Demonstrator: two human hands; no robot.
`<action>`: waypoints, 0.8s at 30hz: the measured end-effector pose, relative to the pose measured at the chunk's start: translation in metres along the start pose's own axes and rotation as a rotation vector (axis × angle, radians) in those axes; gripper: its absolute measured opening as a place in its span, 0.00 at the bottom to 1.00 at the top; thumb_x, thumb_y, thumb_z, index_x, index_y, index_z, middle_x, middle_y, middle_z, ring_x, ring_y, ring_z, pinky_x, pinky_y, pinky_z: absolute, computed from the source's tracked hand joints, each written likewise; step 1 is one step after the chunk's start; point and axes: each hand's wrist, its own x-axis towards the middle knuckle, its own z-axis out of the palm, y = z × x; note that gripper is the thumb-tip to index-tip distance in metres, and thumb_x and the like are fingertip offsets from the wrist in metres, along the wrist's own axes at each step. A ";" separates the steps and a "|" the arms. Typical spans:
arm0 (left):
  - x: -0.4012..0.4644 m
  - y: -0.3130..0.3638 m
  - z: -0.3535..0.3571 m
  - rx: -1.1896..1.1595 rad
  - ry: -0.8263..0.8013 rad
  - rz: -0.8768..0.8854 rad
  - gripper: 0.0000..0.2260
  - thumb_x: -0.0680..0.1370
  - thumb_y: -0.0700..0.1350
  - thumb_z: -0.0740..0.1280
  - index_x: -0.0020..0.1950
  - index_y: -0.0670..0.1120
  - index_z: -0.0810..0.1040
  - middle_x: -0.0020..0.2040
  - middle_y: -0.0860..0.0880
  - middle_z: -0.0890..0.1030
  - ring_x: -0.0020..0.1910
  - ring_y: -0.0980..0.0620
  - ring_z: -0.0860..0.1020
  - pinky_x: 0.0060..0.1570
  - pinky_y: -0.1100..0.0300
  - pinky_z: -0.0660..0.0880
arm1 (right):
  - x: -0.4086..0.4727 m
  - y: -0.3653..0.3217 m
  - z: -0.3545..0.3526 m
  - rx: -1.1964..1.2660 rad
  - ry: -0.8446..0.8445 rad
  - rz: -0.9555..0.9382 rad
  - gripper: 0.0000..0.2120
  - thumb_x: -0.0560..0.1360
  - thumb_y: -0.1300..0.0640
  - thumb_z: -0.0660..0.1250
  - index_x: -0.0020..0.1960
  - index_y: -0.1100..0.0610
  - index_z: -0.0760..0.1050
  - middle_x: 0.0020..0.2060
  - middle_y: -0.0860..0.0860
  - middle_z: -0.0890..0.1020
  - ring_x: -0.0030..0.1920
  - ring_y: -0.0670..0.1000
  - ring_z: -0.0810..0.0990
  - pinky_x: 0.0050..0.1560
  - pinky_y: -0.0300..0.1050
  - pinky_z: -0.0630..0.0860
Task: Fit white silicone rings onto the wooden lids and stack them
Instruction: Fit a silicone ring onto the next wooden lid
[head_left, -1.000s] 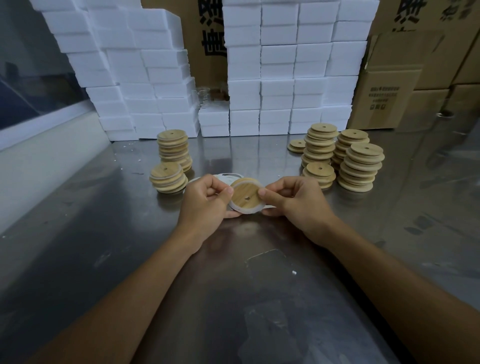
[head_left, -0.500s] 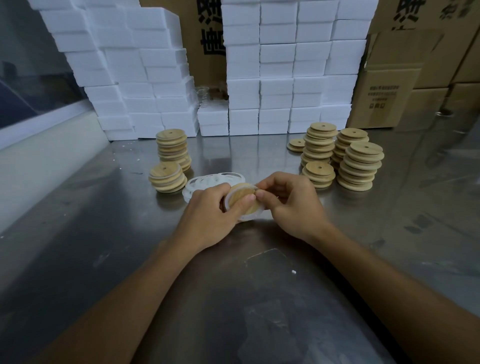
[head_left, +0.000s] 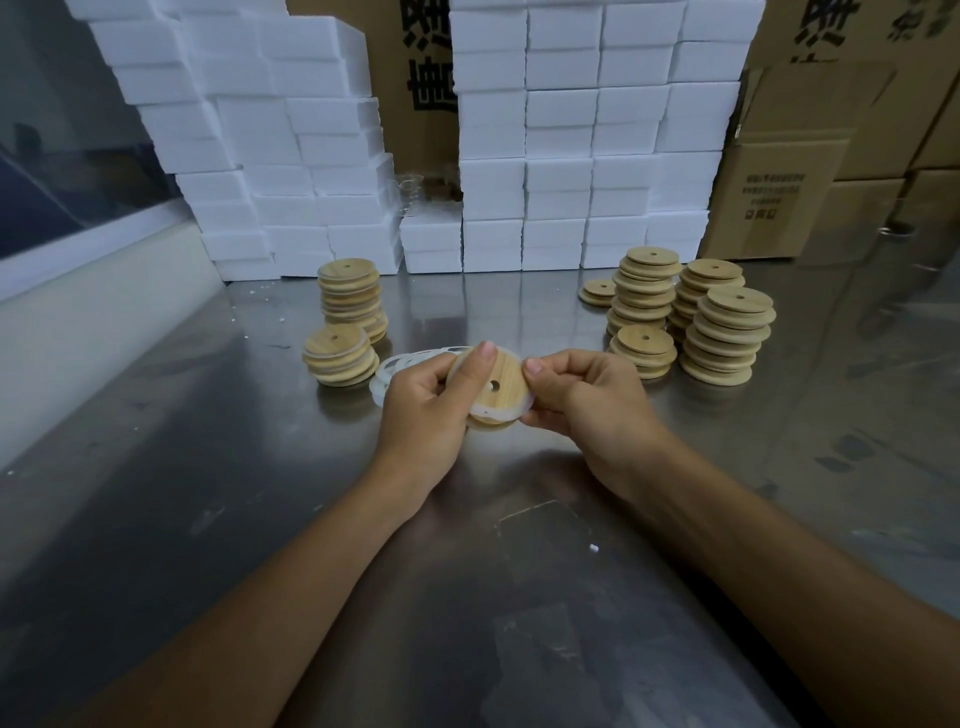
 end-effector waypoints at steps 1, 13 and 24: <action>0.000 -0.001 0.000 -0.001 0.009 -0.015 0.23 0.78 0.55 0.67 0.41 0.34 0.78 0.25 0.56 0.70 0.26 0.58 0.68 0.27 0.64 0.65 | -0.001 0.000 0.001 -0.007 0.008 0.003 0.07 0.78 0.61 0.67 0.44 0.64 0.79 0.37 0.58 0.85 0.38 0.50 0.85 0.38 0.40 0.81; -0.004 0.001 0.005 0.126 -0.141 0.019 0.10 0.74 0.50 0.73 0.38 0.45 0.81 0.28 0.53 0.79 0.28 0.59 0.74 0.28 0.61 0.73 | -0.004 0.011 0.012 -0.301 0.178 -0.212 0.08 0.82 0.63 0.60 0.45 0.58 0.73 0.38 0.53 0.80 0.39 0.51 0.80 0.35 0.45 0.79; -0.011 0.011 0.004 0.292 -0.216 0.130 0.18 0.74 0.58 0.63 0.41 0.44 0.82 0.36 0.45 0.82 0.38 0.47 0.80 0.43 0.45 0.77 | -0.005 -0.001 0.001 -0.130 -0.050 -0.196 0.09 0.79 0.59 0.66 0.44 0.65 0.76 0.34 0.56 0.82 0.34 0.50 0.81 0.36 0.43 0.80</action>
